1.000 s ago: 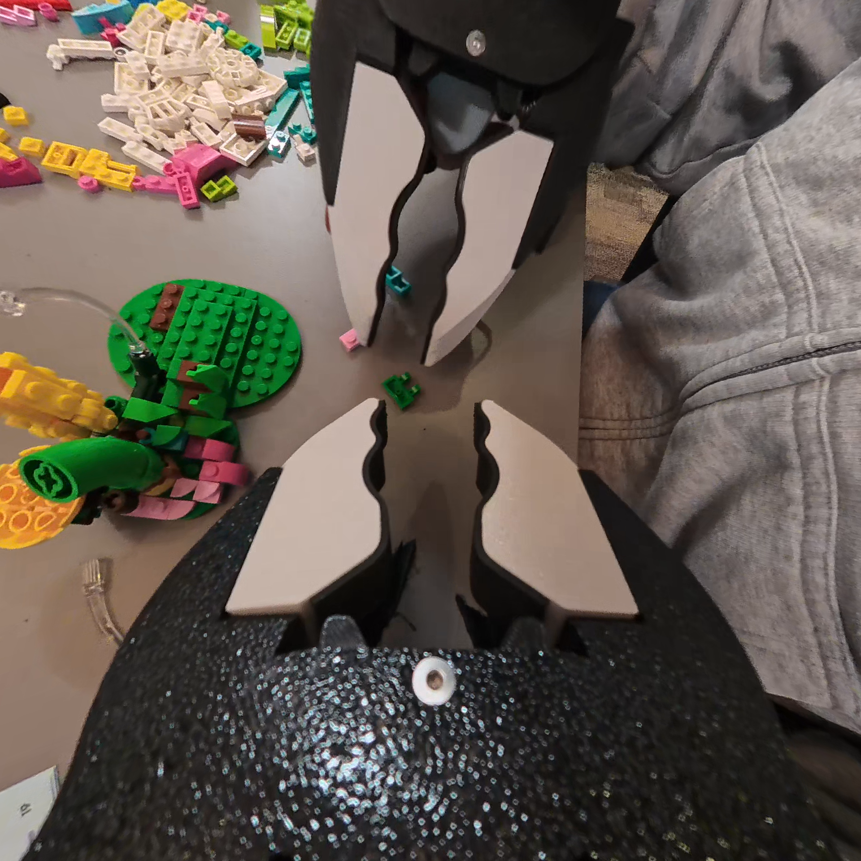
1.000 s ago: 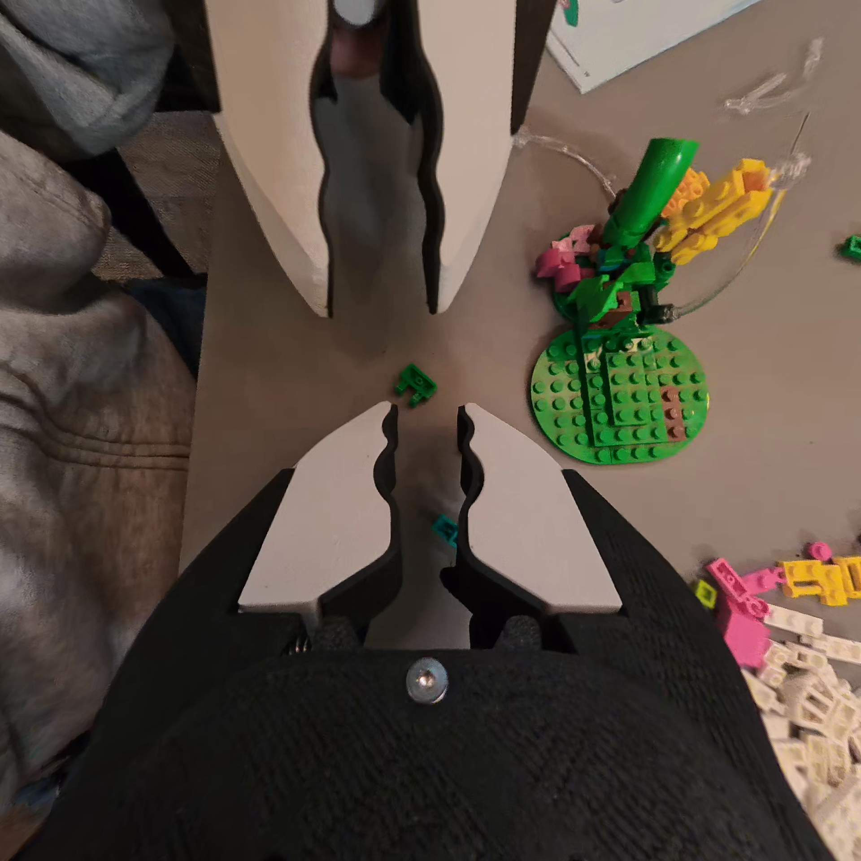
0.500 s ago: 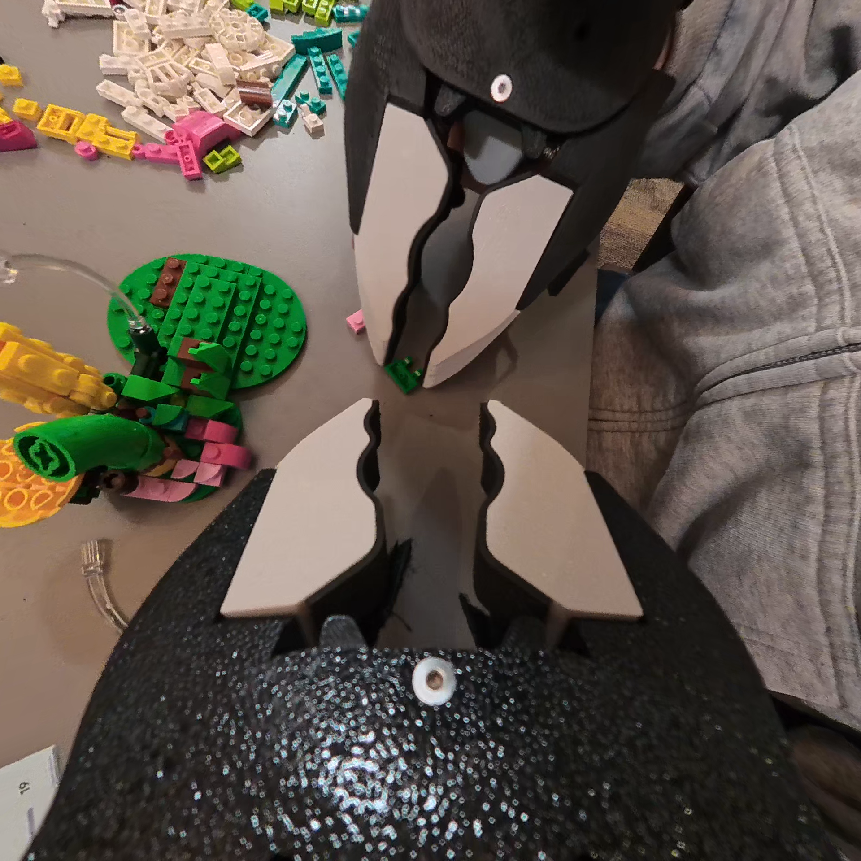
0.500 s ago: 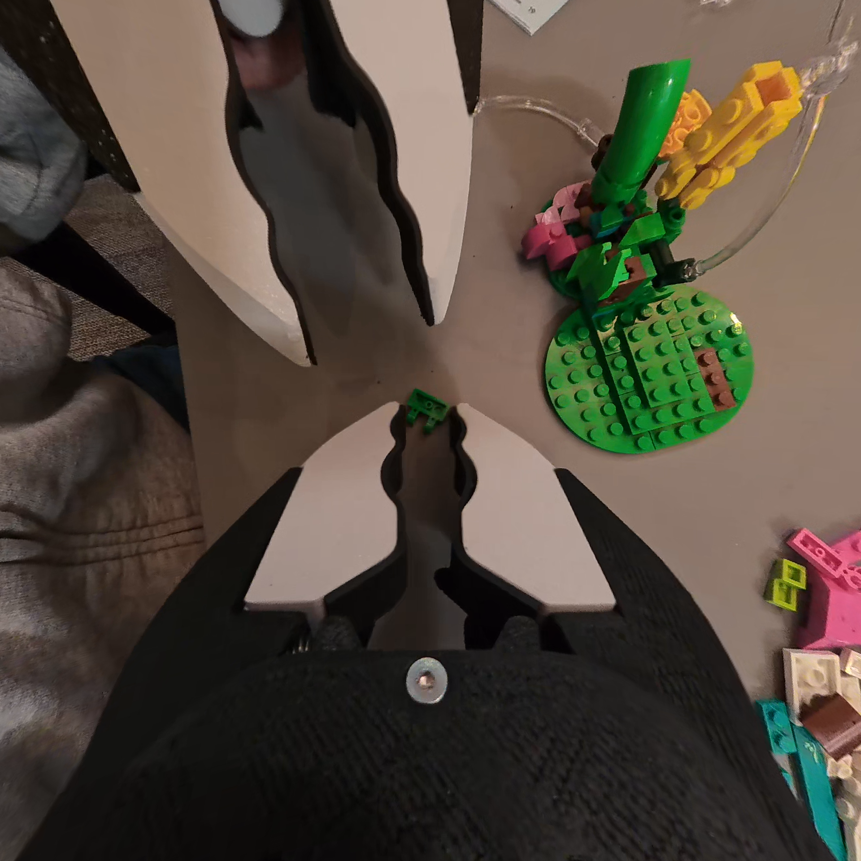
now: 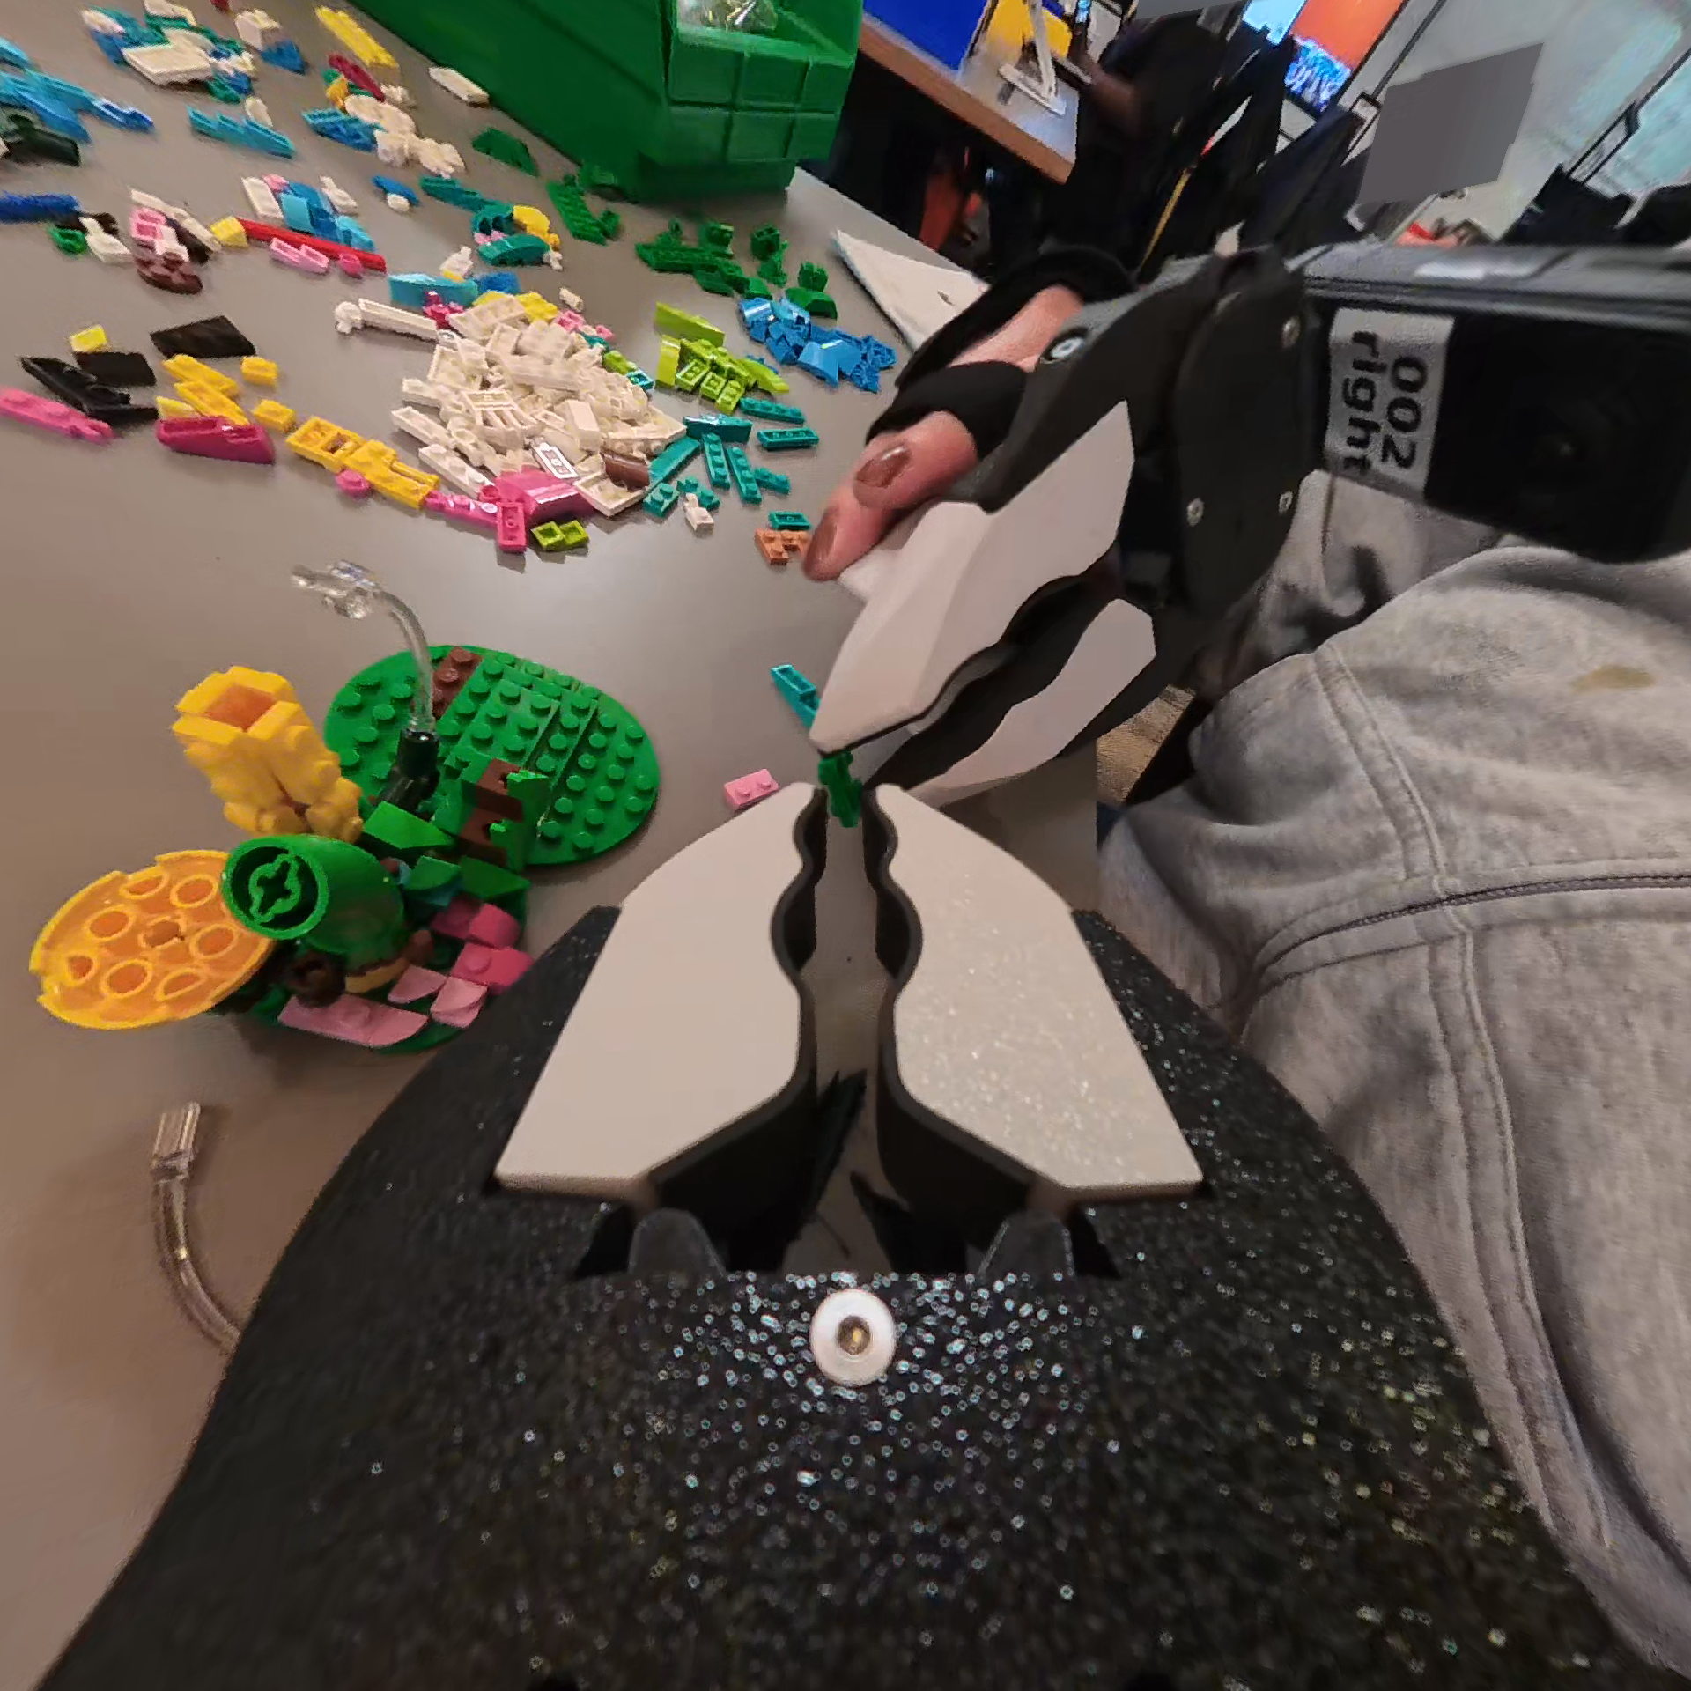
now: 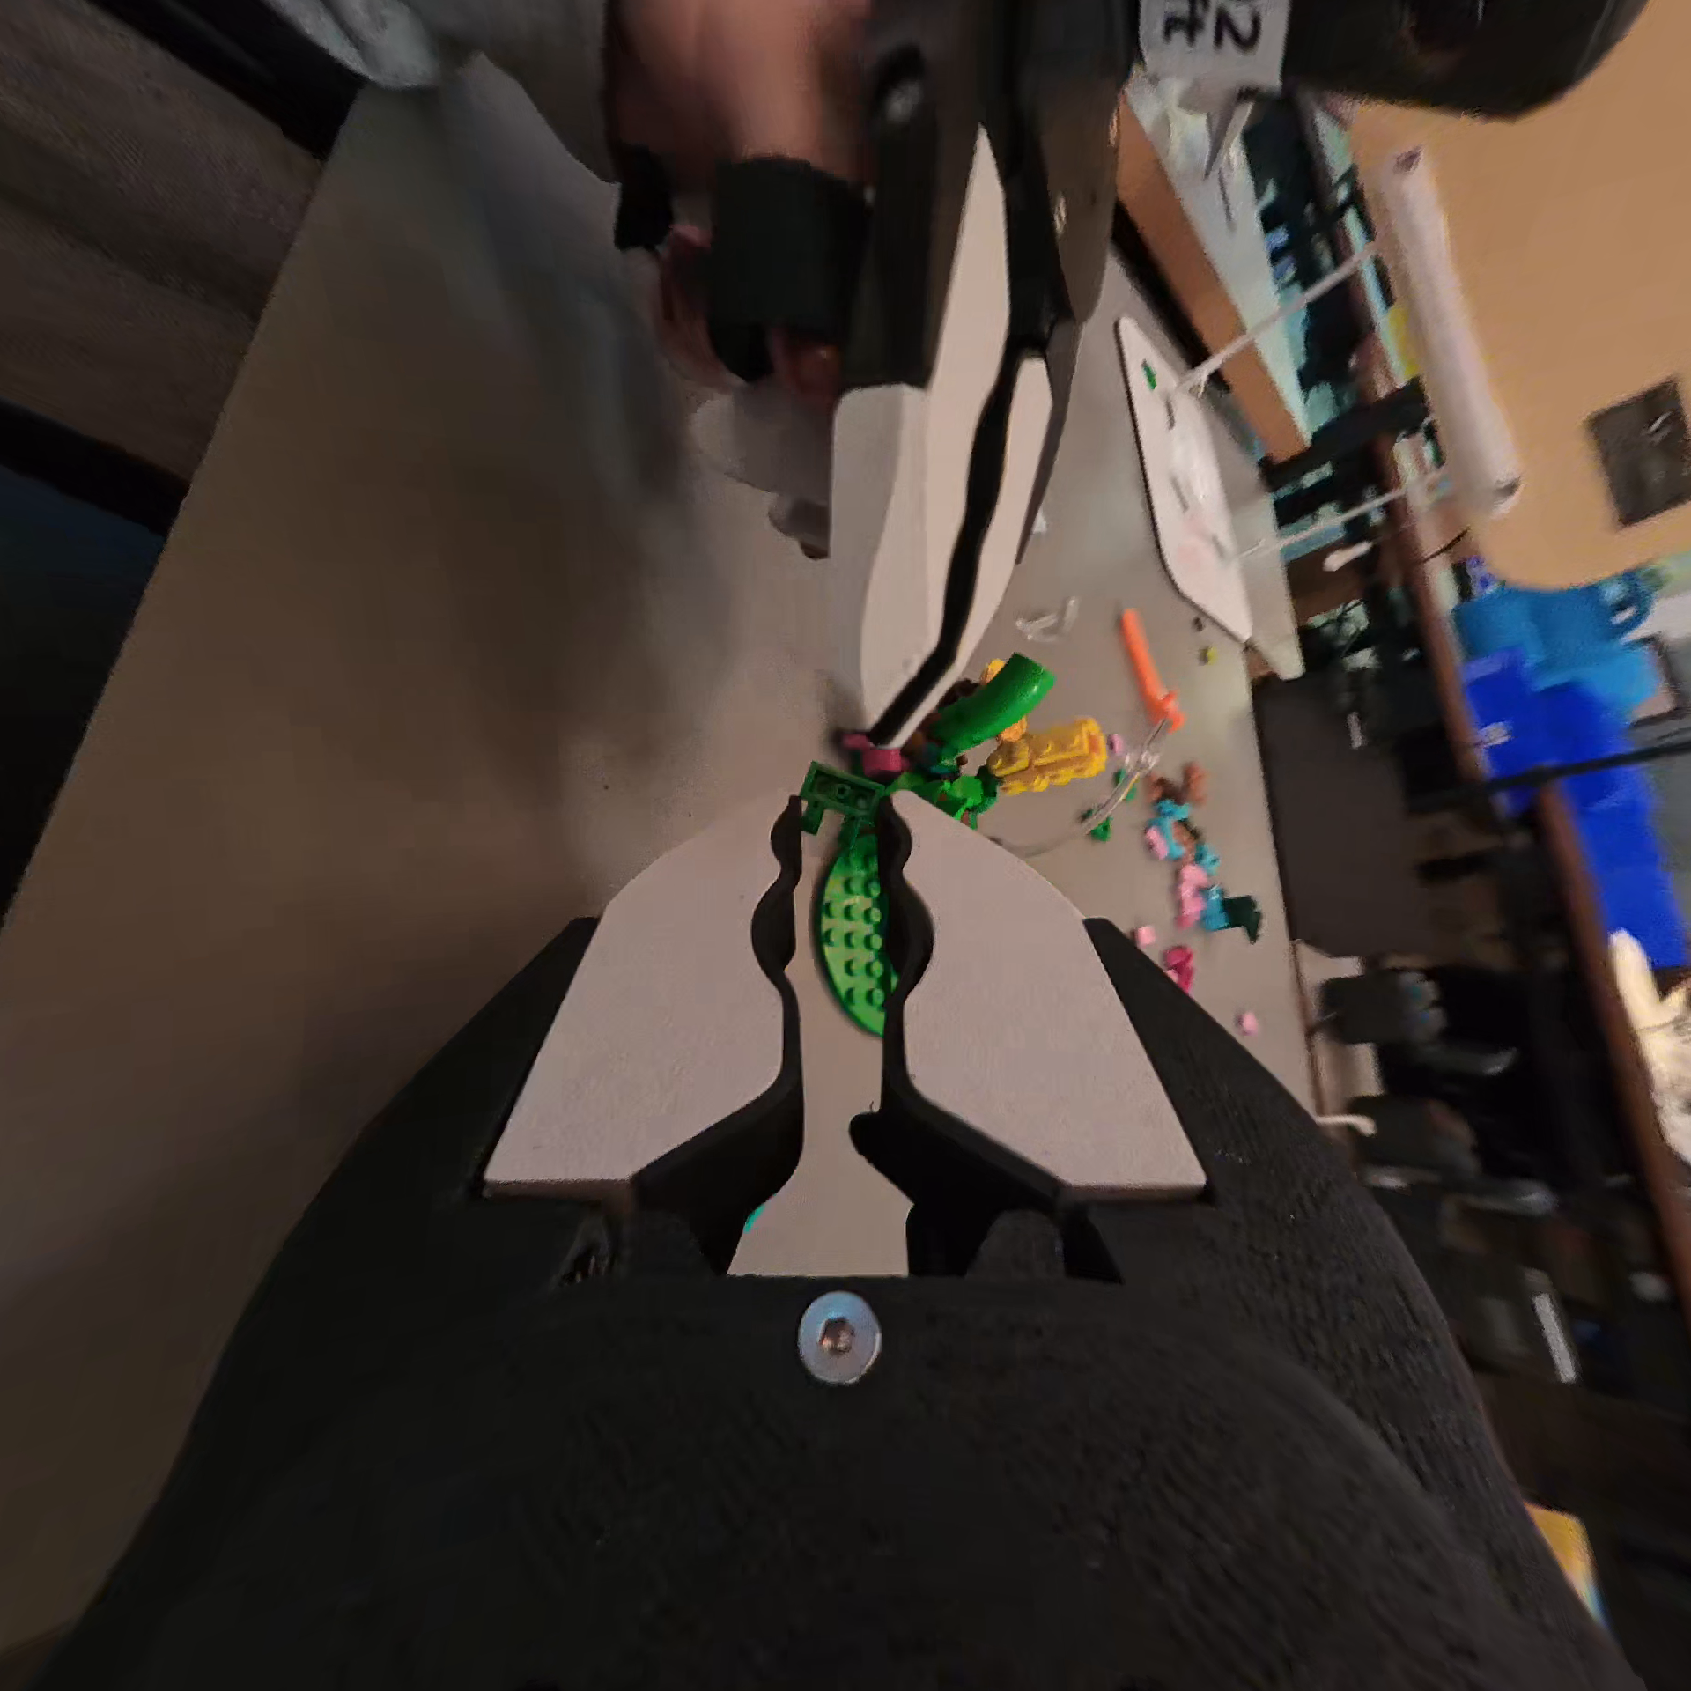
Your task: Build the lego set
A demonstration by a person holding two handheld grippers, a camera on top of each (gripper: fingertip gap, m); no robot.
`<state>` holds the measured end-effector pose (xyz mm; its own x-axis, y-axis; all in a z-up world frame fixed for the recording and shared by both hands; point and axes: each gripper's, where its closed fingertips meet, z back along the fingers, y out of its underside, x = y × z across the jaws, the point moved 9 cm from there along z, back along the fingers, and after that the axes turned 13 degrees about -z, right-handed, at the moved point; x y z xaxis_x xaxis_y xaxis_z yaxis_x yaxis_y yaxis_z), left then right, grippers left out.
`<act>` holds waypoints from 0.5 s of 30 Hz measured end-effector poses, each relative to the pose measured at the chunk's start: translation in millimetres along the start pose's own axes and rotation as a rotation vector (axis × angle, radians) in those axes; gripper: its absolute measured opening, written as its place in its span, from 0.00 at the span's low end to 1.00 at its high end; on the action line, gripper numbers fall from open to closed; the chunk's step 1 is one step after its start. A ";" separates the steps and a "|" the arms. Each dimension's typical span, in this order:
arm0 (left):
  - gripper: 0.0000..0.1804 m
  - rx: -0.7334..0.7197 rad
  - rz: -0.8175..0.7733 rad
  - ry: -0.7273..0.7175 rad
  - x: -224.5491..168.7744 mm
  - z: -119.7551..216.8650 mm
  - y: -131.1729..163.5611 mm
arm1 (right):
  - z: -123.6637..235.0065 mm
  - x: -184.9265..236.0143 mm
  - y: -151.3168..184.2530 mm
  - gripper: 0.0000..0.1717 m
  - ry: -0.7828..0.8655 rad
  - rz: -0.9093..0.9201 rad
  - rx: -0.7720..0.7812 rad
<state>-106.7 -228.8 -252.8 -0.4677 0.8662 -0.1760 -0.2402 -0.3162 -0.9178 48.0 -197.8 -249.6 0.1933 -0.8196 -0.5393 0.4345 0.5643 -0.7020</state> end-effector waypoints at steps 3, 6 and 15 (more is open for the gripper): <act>0.09 0.008 0.012 0.023 -0.9 -2.9 0.9 | 1.8 2.3 -4.1 0.08 0.021 0.060 -0.016; 0.09 0.012 0.011 0.052 -2.8 -6.5 1.4 | 3.5 2.8 -6.0 0.08 0.029 0.084 -0.036; 0.03 -0.072 -0.377 -0.067 -14.4 1.5 -6.1 | 21.6 -24.2 -9.3 0.07 -0.307 -0.498 -0.254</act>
<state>-99.8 -240.0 -244.1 -0.4133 0.8883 0.2002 -0.3470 0.0497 -0.9366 58.3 -185.3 -220.0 0.2819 -0.9594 0.0121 0.3223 0.0829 -0.9430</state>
